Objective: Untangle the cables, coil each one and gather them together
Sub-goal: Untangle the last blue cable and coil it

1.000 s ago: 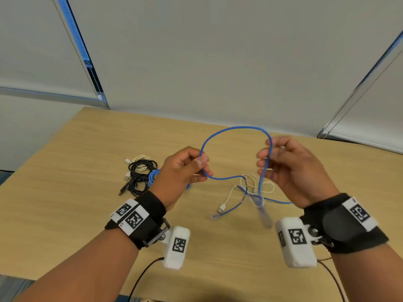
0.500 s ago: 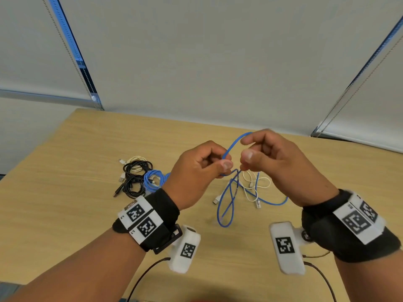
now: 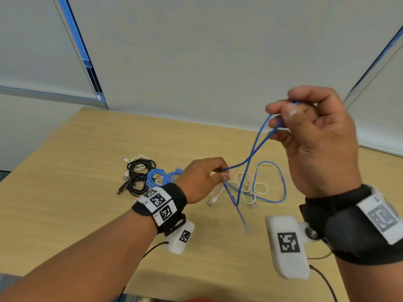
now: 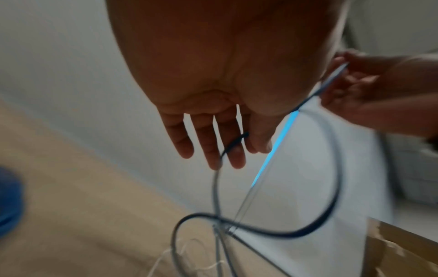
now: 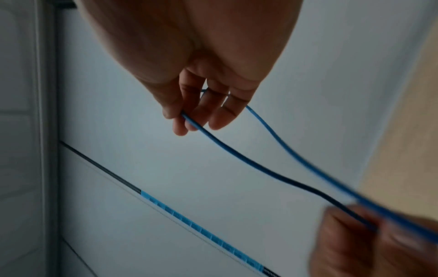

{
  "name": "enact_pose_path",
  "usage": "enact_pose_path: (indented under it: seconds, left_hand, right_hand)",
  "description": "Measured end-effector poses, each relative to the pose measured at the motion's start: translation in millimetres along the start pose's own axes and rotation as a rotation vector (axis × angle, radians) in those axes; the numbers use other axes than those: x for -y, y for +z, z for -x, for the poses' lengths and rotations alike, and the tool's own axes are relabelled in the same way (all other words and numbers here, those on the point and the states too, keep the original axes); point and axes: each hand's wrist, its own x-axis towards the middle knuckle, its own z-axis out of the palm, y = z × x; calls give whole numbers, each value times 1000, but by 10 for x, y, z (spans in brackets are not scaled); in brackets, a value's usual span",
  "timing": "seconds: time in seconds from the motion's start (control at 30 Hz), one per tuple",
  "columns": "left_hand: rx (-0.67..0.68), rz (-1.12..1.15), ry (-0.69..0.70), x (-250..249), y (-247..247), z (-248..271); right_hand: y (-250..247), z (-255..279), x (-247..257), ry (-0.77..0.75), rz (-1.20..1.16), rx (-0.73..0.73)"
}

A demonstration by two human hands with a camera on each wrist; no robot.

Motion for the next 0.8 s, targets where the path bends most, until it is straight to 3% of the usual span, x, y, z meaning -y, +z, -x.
enact_pose_path:
  seconds: [0.07,0.17,0.27,0.5,0.6,0.7,0.8]
  left_hand:
    - [-65,66,-85,168,-25,8]
    - [-255,260,-136,258,-98,20]
    - [-384,296,-80,168,-187,-14]
    - [-427,-116,141,-61,-199,-45]
    - [-418,-227,175,-104,-207,-15]
    - [-406,-214,178,-147,-175,-5]
    - [-371,-18,120,-211,-147,9]
  right_hand:
    - [-118,-46,-33,46,87,-23]
    - [-298,-13,-268,249,447,25]
    - [-383,98,-479,346,684,60]
    - [-121,173,-300,69,865,158]
    - [-54,168,-138,12,882,218]
    - [50,223,-156,12,937,342]
    - [143,326,-362,118,1081,461]
